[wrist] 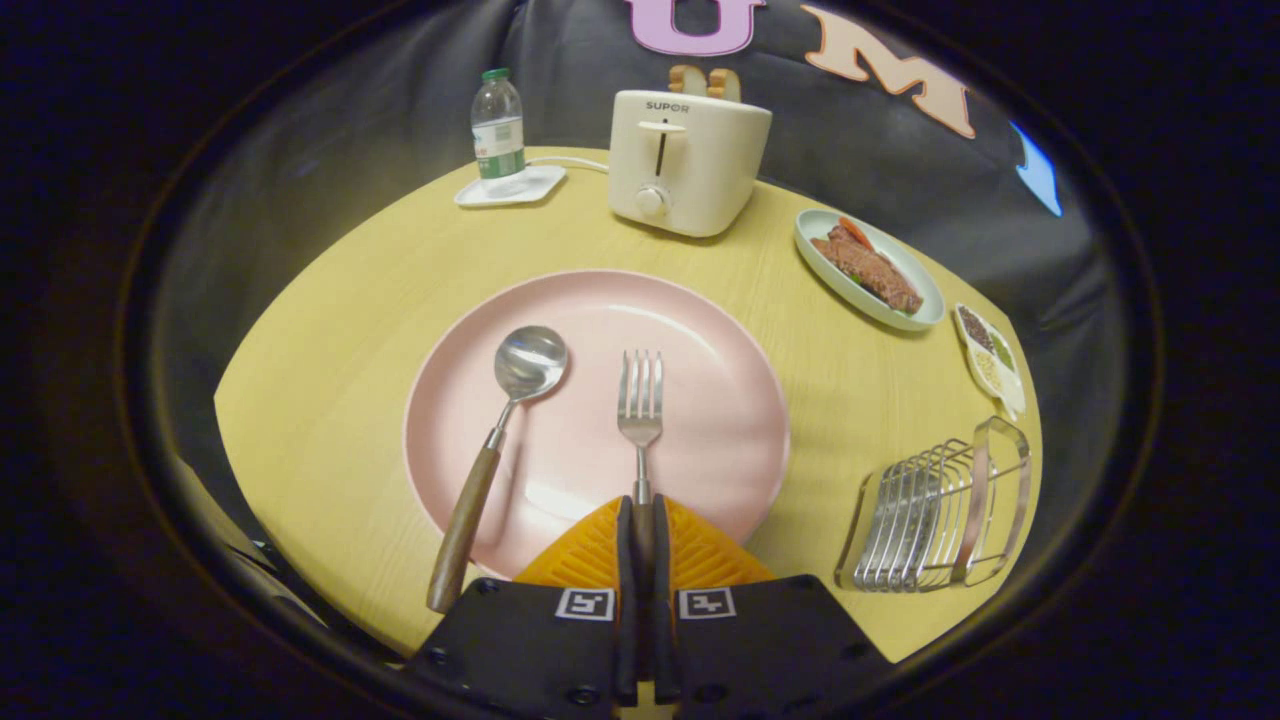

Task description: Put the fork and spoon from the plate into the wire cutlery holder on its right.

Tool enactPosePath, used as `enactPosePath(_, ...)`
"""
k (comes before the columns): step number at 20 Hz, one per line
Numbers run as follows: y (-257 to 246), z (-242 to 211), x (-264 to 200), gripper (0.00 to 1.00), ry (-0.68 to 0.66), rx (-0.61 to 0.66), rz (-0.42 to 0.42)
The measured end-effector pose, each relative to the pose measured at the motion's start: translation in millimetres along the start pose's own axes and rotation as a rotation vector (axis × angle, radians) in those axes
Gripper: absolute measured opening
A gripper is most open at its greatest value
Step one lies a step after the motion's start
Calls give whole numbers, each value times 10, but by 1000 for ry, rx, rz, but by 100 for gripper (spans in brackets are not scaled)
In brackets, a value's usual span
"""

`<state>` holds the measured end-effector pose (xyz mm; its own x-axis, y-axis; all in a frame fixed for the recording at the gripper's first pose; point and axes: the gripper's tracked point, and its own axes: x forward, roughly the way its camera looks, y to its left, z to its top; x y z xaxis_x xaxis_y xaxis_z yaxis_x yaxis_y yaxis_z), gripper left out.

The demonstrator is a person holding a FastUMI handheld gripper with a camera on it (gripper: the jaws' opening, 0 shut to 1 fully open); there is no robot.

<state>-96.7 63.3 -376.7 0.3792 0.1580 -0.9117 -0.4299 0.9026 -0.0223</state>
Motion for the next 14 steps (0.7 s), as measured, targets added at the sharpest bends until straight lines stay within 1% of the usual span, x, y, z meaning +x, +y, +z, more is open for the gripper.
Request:
enactPosePath(7, -130, 91, -394, 9, 15, 74, 33)
enactPosePath(12, -396, 216, -827, 10, 6, 122, 52)
enactPosePath(14, -580, 241, -991, 9, 5, 118, 38)
